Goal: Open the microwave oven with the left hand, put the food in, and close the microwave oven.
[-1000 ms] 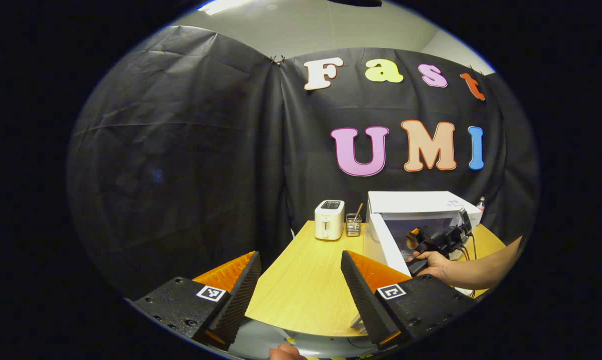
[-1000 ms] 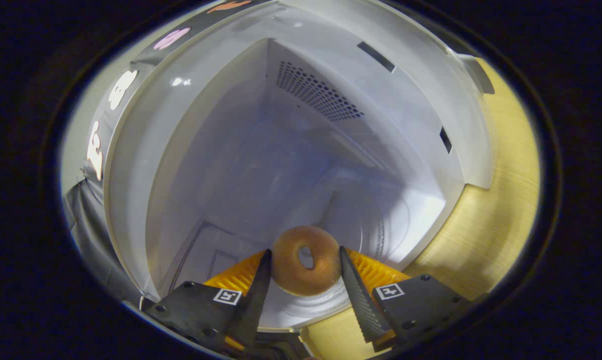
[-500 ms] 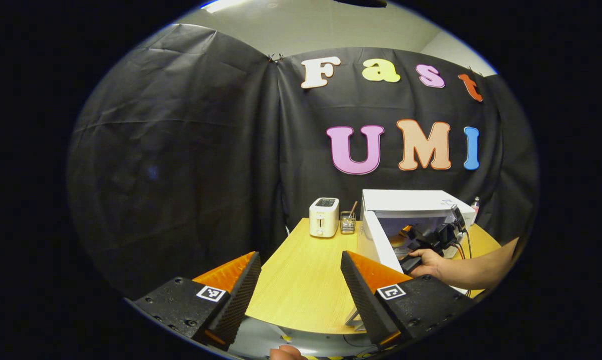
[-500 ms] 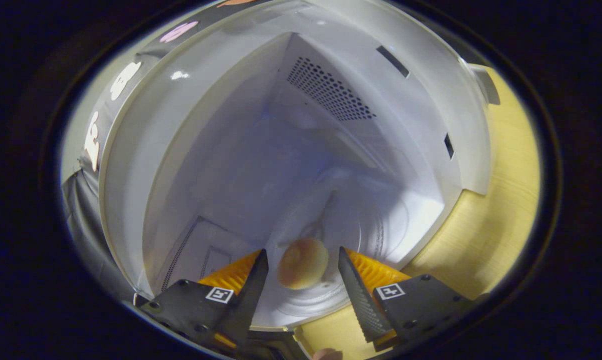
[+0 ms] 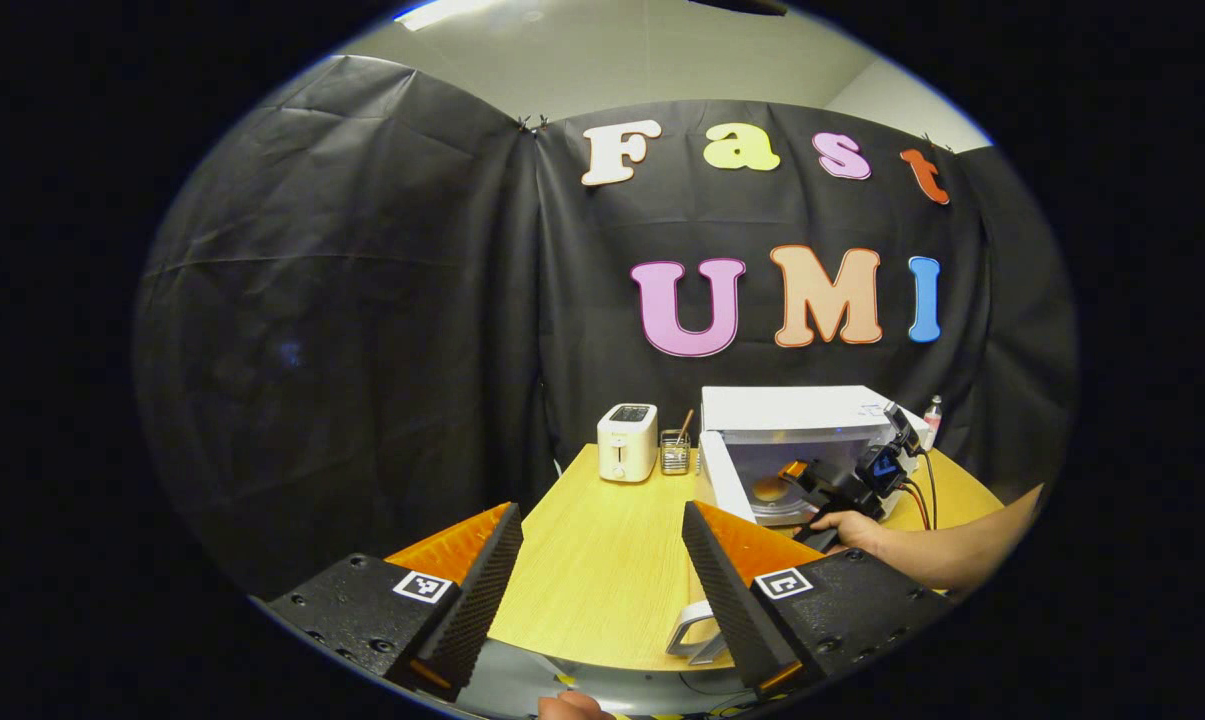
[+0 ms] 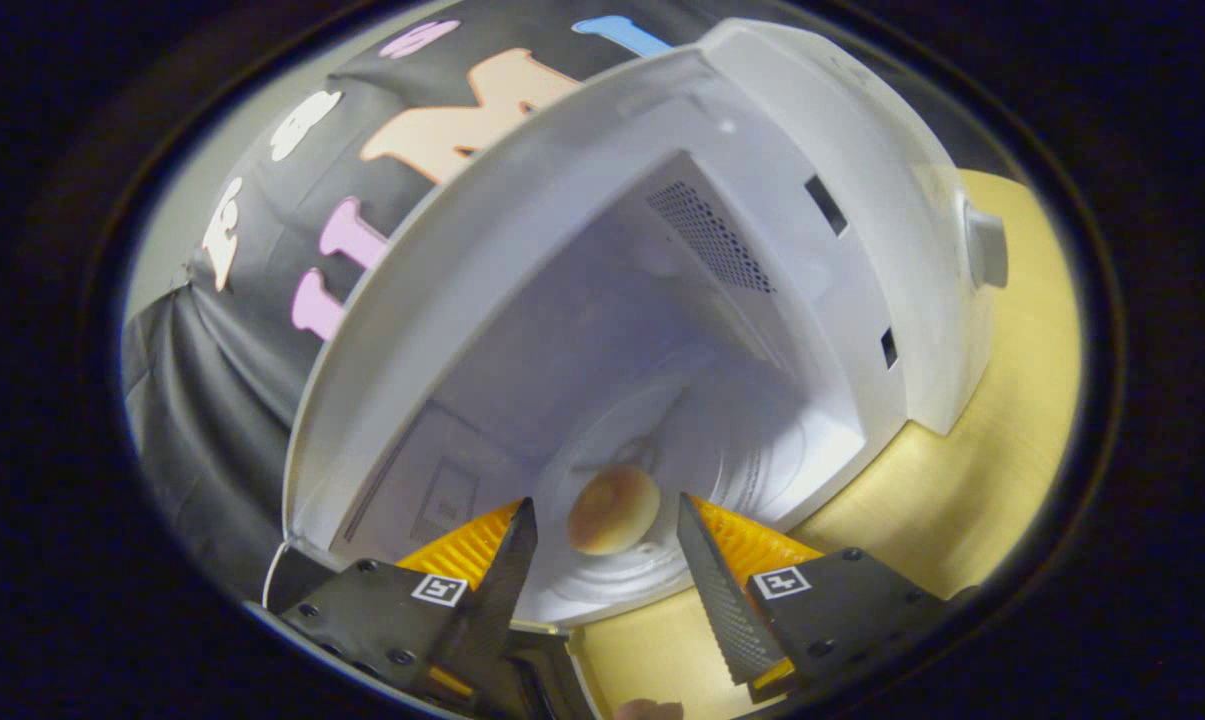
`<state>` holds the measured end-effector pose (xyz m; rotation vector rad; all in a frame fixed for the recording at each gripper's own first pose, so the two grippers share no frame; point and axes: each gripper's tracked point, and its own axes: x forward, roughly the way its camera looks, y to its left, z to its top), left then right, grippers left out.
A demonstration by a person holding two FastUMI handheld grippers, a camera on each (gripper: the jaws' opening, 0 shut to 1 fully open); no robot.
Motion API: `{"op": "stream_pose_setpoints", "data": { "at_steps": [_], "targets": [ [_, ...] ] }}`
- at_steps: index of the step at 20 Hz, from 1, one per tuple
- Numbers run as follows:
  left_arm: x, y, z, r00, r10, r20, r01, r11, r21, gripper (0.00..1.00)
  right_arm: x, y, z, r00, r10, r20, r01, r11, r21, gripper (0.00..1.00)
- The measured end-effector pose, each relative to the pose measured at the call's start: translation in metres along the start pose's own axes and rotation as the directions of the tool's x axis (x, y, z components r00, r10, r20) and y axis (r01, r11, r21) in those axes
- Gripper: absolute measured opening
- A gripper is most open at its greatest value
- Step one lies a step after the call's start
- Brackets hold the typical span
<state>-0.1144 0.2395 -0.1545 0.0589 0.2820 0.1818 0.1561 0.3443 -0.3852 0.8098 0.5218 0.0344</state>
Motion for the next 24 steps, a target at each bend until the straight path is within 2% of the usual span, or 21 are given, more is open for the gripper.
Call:
{"op": "stream_pose_setpoints", "data": {
  "at_steps": [2, 3, 4, 6, 7, 8, 11, 13, 15, 16, 18, 21, 23, 24],
  "targets": [
    [0.001, -0.004, 0.003, 1.0, -0.003, 0.006, 0.003, 1.0, 0.002, 0.95, -0.021, 0.003, 0.003, 0.999, 0.039, -0.01, -0.04, 0.997, -0.066, 0.82],
    [0.002, -0.007, 0.005, 1.0, -0.008, 0.011, 0.007, 1.0, 0.001, 0.95, -0.034, 0.004, 0.007, 0.998, 0.06, -0.011, -0.06, 0.994, -0.095, 0.87],
    [0.004, -0.009, 0.006, 1.0, -0.009, 0.014, 0.009, 1.0, 0.004, 0.94, -0.046, 0.004, 0.014, 0.997, 0.077, -0.009, -0.078, 0.989, -0.122, 0.82],
    [0.004, -0.011, 0.006, 1.0, -0.015, 0.019, 0.014, 1.0, 0.017, 0.95, -0.069, 0.006, 0.034, 0.994, 0.111, 0.008, -0.108, 0.979, -0.172, 0.82],
    [0.004, -0.01, 0.005, 1.0, -0.012, 0.018, 0.011, 1.0, 0.028, 0.95, -0.08, 0.005, 0.045, 0.992, 0.126, 0.016, -0.12, 0.972, -0.203, 0.82],
    [0.006, -0.01, 0.005, 1.0, -0.011, 0.018, 0.011, 0.999, 0.036, 0.95, -0.091, 0.004, 0.056, 0.99, 0.139, 0.025, -0.129, 0.962, -0.24, 0.87],
    [0.007, -0.013, -0.001, 1.0, -0.018, 0.007, 0.018, 0.999, 0.04, 0.95, -0.119, 0.007, 0.095, 0.981, 0.182, 0.062, -0.149, 0.925, -0.349, 0.88],
    [0.008, -0.011, -0.011, 1.0, -0.015, -0.018, 0.016, 1.0, 0.024, 0.95, -0.139, 0.013, 0.128, 0.975, 0.199, 0.095, -0.143, 0.898, -0.416, 0.88],
    [0.008, -0.005, -0.018, 0.999, 0.005, -0.036, -0.005, 1.0, 0.013, 1.0, -0.157, 0.017, 0.162, 0.968, 0.211, 0.136, -0.125, 0.875, -0.467, 0.88],
    [0.009, -0.001, -0.022, 0.999, 0.018, -0.044, -0.018, 1.0, 0.013, 0.98, -0.165, 0.022, 0.179, 0.964, 0.22, 0.15, -0.123, 0.867, -0.484, 0.82],
    [0.008, 0.004, -0.029, 0.998, 0.038, -0.054, -0.037, 0.999, 0.021, 1.0, -0.181, 0.029, 0.205, 0.957, 0.236, 0.168, -0.119, 0.85, -0.513, 0.82],
    [0.008, 0.004, -0.046, 0.995, 0.026, -0.096, -0.028, 0.999, -0.016, 0.95, -0.199, 0.035, 0.234, 0.949, 0.252, 0.19, -0.103, 0.816, -0.568, 0.82],
    [0.01, -0.004, -0.058, 0.992, -0.003, -0.123, -0.003, 0.999, -0.052, 0.89, -0.209, 0.036, 0.25, 0.942, 0.264, 0.205, -0.1, 0.809, -0.579, 0.82],
    [0.011, -0.004, -0.066, 0.99, -0.004, -0.142, -0.003, 0.999, -0.05, 0.76, -0.215, 0.037, 0.257, 0.94, 0.266, 0.212, -0.1, 0.812, -0.574, 0.82]
  ]
}}
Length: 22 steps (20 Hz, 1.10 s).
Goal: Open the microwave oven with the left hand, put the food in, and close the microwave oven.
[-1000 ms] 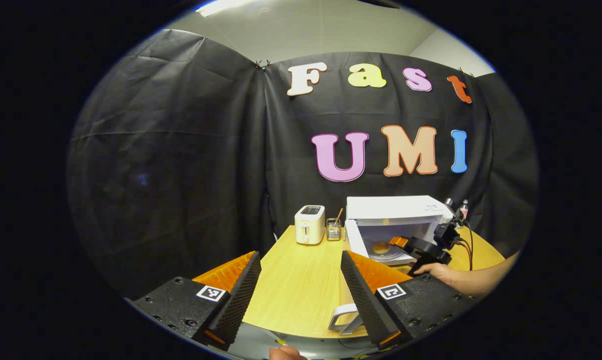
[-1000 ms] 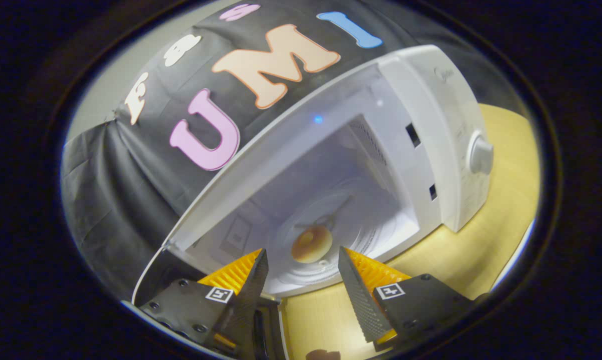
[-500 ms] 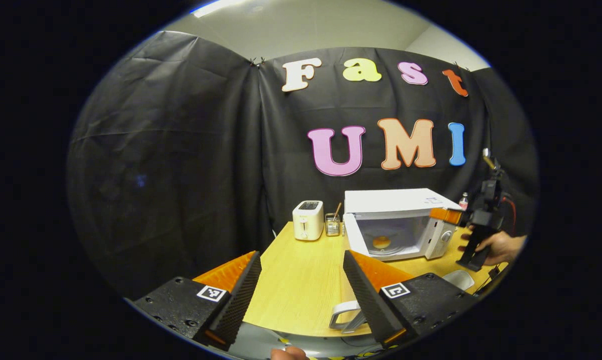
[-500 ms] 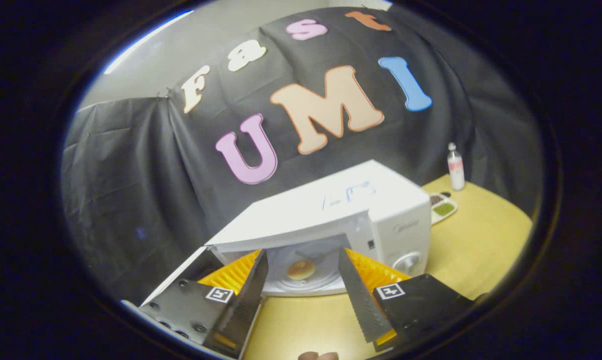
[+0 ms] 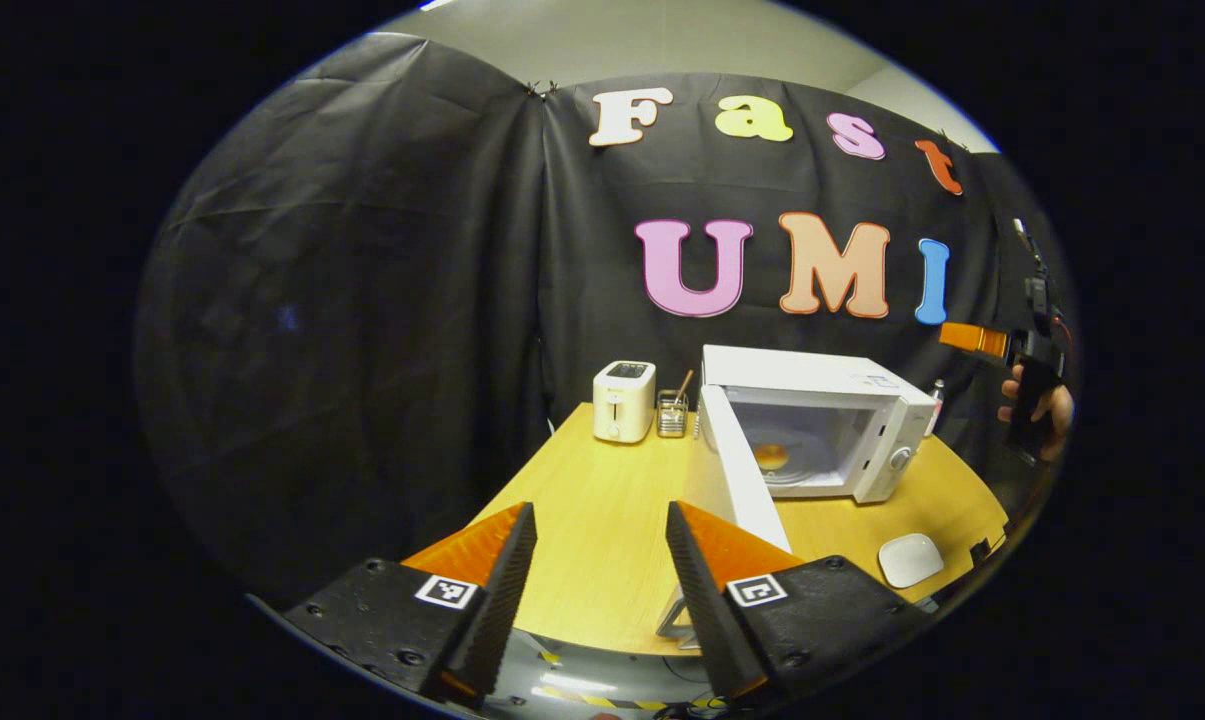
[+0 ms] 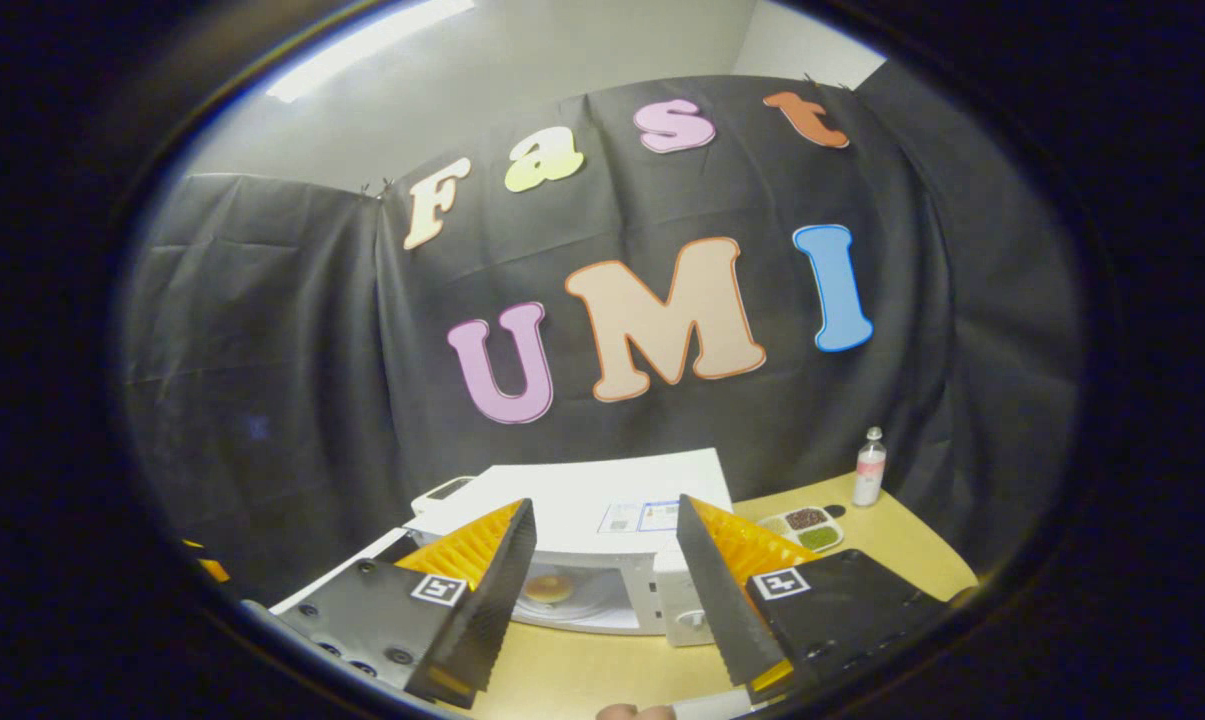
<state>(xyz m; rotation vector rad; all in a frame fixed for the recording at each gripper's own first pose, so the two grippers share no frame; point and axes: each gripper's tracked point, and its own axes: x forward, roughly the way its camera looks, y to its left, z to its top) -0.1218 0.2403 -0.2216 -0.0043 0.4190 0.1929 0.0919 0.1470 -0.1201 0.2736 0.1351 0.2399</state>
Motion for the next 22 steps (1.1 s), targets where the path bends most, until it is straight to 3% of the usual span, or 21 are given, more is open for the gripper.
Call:
{"op": "stream_pose_setpoints", "data": {
  "at_steps": [1, 3, 5, 6, 8, 10, 11, 15, 22],
  "targets": [
    [0.007, 0.002, -0.01, 1.0, 0.009, -0.027, -0.009, 1.0, 0.009, 0.7, -0.002, -0.003, 0.008, 1.0, -0.001, 0.007, 0.001, 1.0, 0.006, 0.82],
    [0.011, -0.002, -0.045, 0.992, -0.002, -0.125, 0.006, 1.0, 0.029, 0.37, -0.008, -0.011, 0.019, 1.0, -0.008, 0.027, 0.008, 1.0, -0.01, 0.82],
    [0.023, 0.001, -0.062, 0.986, 0.031, -0.165, -0.032, 0.999, 0.002, 0.04, -0.015, -0.021, 0.028, 0.999, -0.016, 0.036, 0.017, 0.999, -0.04, 0.82],
    [0.024, -0.003, -0.073, 0.98, 0.021, -0.199, -0.028, 0.999, -0.031, 0.0, -0.016, -0.025, 0.031, 0.999, -0.015, 0.039, 0.016, 0.999, -0.044, 0.82],
    [0.029, -0.012, -0.094, 0.97, 0.019, -0.242, -0.03, 0.999, -0.041, 0.0, -0.02, -0.037, 0.039, 0.998, -0.031, 0.057, 0.034, 0.998, -0.052, 0.82],
    [0.033, -0.009, -0.103, 0.966, 0.04, -0.254, -0.032, 0.999, 0.037, 0.01, -0.024, -0.055, 0.041, 0.995, -0.071, 0.068, 0.077, 0.994, -0.077, 0.87],
    [0.034, -0.012, -0.104, 0.966, 0.037, -0.257, -0.023, 0.998, 0.059, 0.0, -0.025, -0.061, 0.043, 0.995, -0.079, 0.065, 0.084, 0.994, -0.076, 0.82],
    [0.038, -0.028, -0.104, 0.964, 0.015, -0.264, -0.001, 0.999, 0.05, 0.0, -0.035, -0.07, 0.052, 0.994, -0.086, 0.072, 0.093, 0.992, -0.09, 0.82],
    [0.046, -0.085, -0.105, 0.961, -0.083, -0.264, 0.096, 0.995, 0.04, 0.01, -0.044, -0.096, 0.066, 0.991, -0.117, 0.065, 0.121, 0.991, -0.051, 0.82]
  ]
}}
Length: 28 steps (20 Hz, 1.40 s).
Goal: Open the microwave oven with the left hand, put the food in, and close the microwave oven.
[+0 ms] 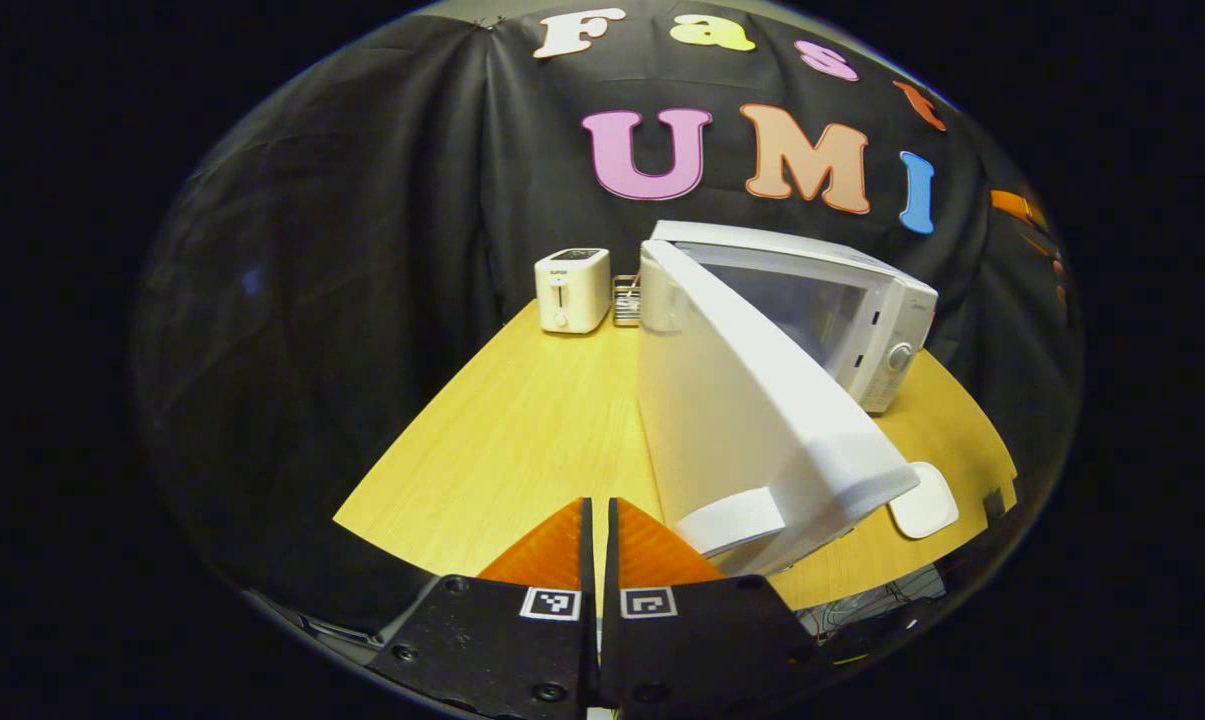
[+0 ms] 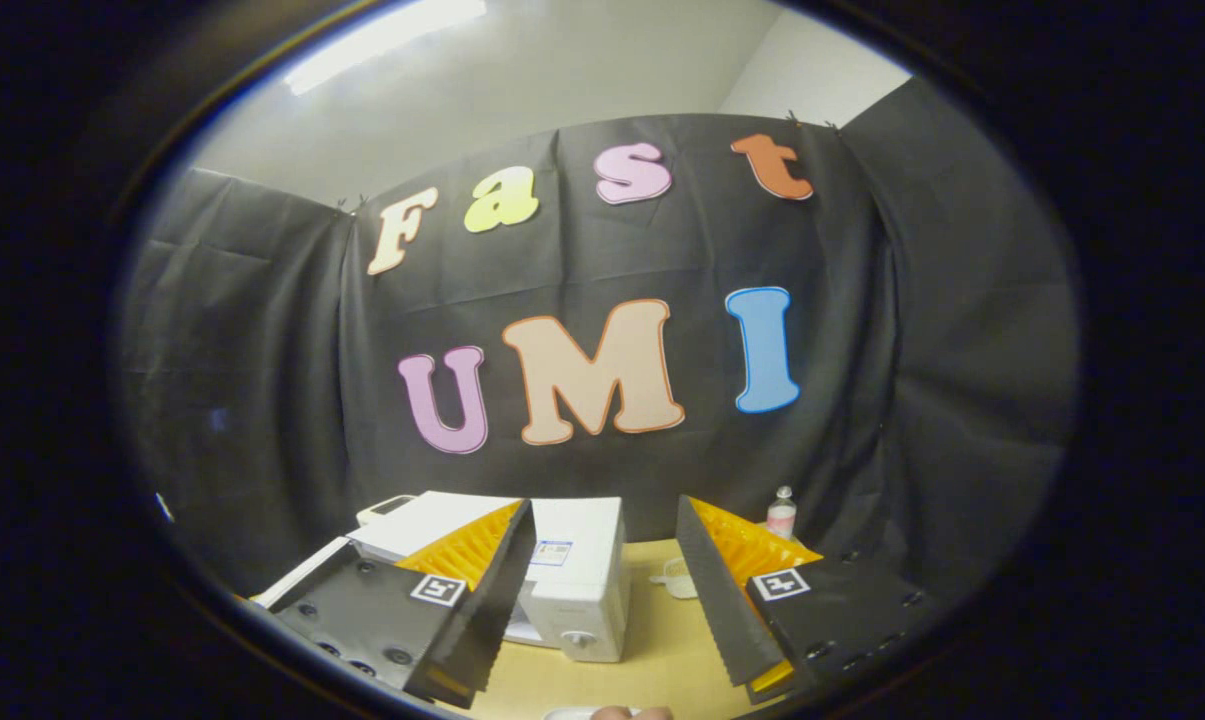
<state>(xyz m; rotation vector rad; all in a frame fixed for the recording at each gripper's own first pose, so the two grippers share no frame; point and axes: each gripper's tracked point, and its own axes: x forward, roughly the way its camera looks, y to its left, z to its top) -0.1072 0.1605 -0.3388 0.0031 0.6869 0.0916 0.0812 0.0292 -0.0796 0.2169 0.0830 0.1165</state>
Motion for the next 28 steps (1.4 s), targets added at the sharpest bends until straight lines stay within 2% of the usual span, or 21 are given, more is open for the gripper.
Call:
{"op": "stream_pose_setpoints", "data": {
  "at_steps": [6, 11, 15, 20, 22, 23, 24, 27, 28],
  "targets": [
    [0.017, -0.056, 0.022, 0.995, -0.091, 0.039, 0.087, 0.991, 0.098, 0.0, -0.008, -0.022, 0.014, 0.999, -0.033, 0.01, 0.033, 0.999, 0.015, 0.82],
    [0.032, -0.102, 0.037, 0.984, -0.172, 0.048, 0.165, 0.977, 0.135, 0.0, -0.012, -0.027, 0.023, 0.999, -0.042, 0.017, 0.042, 0.999, 0.006, 0.82],
    [0.049, -0.132, 0.05, 0.974, -0.22, 0.057, 0.212, 0.97, 0.121, 0.0, -0.014, -0.023, 0.033, 0.999, -0.039, 0.034, 0.04, 0.999, -0.026, 0.82],
    [0.069, -0.151, 0.072, 0.972, -0.217, 0.087, 0.209, 0.973, 0.095, 0.0, -0.021, -0.019, 0.047, 0.997, -0.043, 0.062, 0.048, 0.996, -0.077, 0.82],
    [0.077, -0.163, 0.08, 0.968, -0.232, 0.095, 0.225, 0.971, 0.085, 0.0, -0.024, -0.019, 0.05, 0.997, -0.055, 0.058, 0.061, 0.994, -0.094, 0.84],
    [0.081, -0.169, 0.084, 0.966, -0.24, 0.1, 0.232, 0.969, 0.088, 0.0, -0.026, -0.017, 0.051, 0.997, -0.054, 0.056, 0.059, 0.993, -0.098, 0.88],
    [0.084, -0.177, 0.087, 0.963, -0.251, 0.102, 0.242, 0.966, 0.096, 0.0, -0.028, -0.018, 0.054, 0.996, -0.058, 0.061, 0.064, 0.993, -0.099, 0.84],
    [0.094, -0.2, 0.098, 0.949, -0.293, 0.113, 0.282, 0.954, 0.106, 0.0, -0.034, -0.025, 0.064, 0.995, -0.076, 0.072, 0.082, 0.993, -0.09, 0.84],
    [0.097, -0.207, 0.102, 0.946, -0.303, 0.117, 0.29, 0.95, 0.112, 0.0, -0.038, -0.03, 0.066, 0.994, -0.084, 0.075, 0.09, 0.992, -0.09, 0.88]
  ]
}}
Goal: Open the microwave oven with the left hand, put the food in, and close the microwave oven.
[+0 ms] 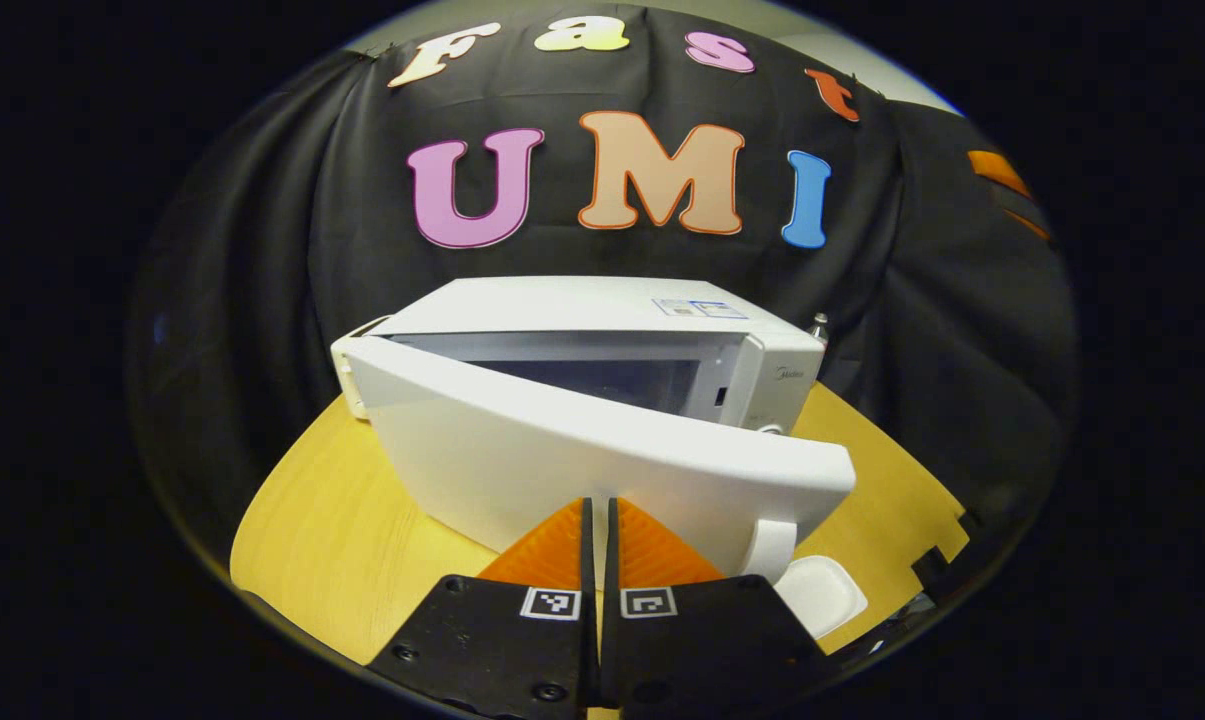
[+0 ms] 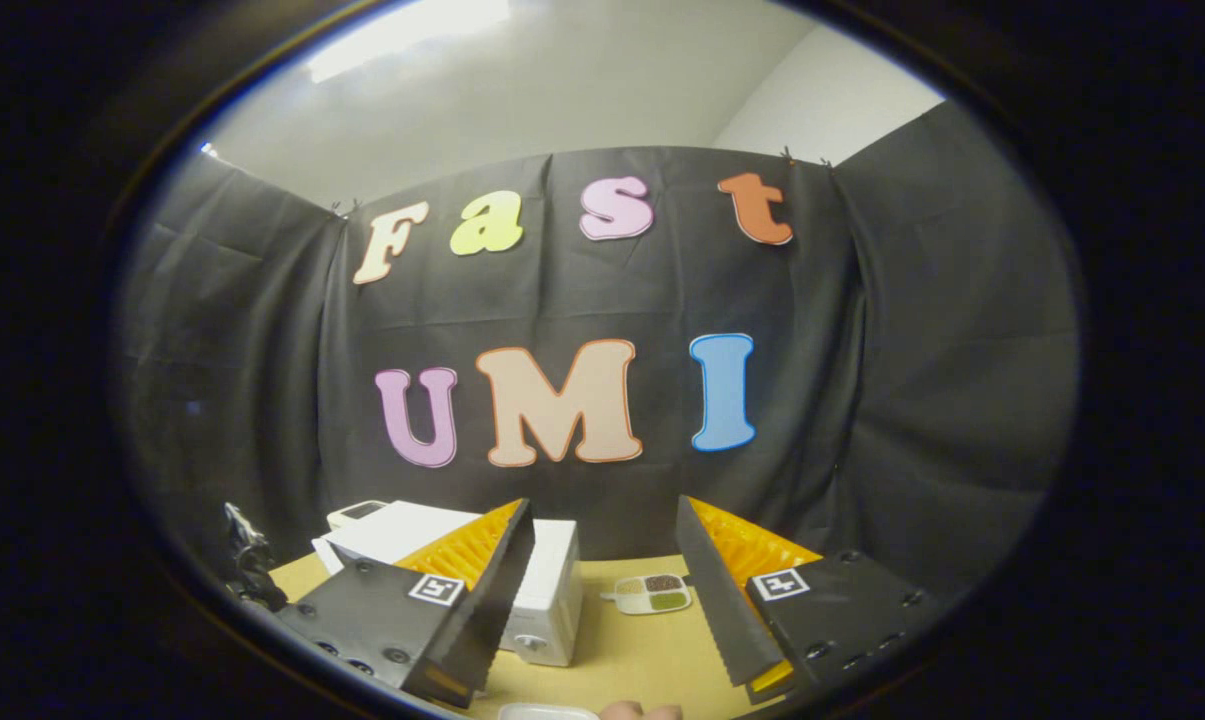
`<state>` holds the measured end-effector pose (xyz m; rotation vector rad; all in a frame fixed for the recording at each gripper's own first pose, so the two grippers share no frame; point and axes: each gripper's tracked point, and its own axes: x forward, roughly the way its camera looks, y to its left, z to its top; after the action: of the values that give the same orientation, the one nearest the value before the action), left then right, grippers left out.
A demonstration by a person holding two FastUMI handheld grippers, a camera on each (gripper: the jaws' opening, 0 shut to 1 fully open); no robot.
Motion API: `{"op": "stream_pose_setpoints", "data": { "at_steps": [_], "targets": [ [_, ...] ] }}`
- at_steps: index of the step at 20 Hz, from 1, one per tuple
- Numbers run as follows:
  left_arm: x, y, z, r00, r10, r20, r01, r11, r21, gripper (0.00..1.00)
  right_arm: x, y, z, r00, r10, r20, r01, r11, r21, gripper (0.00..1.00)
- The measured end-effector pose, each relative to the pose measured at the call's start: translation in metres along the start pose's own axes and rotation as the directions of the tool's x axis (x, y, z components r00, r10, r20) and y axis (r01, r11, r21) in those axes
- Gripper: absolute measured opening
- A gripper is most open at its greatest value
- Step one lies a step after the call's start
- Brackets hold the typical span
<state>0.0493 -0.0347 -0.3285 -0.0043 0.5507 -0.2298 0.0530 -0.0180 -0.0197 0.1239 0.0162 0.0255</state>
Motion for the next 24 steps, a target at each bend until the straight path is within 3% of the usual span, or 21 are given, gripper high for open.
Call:
{"op": "stream_pose_setpoints", "data": {
  "at_steps": [1, 7, 20, 21, 22, 24],
  "targets": [
    [0.007, -0.004, 0.003, 1.0, -0.009, 0.002, 0.009, 1.0, 0.007, 0.01, -0.003, -0.004, 0.003, 1.0, -0.007, 0.003, 0.007, 1.0, -0.002, 0.84],
    [0.038, -0.018, 0.018, 0.999, -0.048, 0.023, 0.047, 0.998, 0.035, 0.02, -0.02, -0.028, 0.008, 0.998, -0.055, 0.003, 0.055, 0.998, -0.027, 0.84],
    [0.082, -0.032, 0.05, 0.996, -0.077, 0.041, 0.074, 0.995, 0.066, 0.0, -0.027, -0.038, 0.011, 0.997, -0.073, -0.006, 0.073, 0.997, -0.036, 0.84],
    [0.083, -0.037, 0.048, 0.995, -0.088, 0.036, 0.086, 0.995, 0.053, 0.0, -0.026, -0.039, 0.011, 0.997, -0.076, -0.007, 0.075, 0.996, -0.037, 0.88],
    [0.084, -0.04, 0.049, 0.995, -0.091, 0.039, 0.089, 0.995, 0.047, 0.0, -0.026, -0.039, 0.01, 0.997, -0.076, -0.009, 0.076, 0.996, -0.038, 0.84],
    [0.086, -0.042, 0.049, 0.995, -0.091, 0.039, 0.089, 0.995, 0.048, 0.0, -0.025, -0.04, 0.01, 0.997, -0.077, -0.009, 0.077, 0.996, -0.036, 0.84]
  ]
}}
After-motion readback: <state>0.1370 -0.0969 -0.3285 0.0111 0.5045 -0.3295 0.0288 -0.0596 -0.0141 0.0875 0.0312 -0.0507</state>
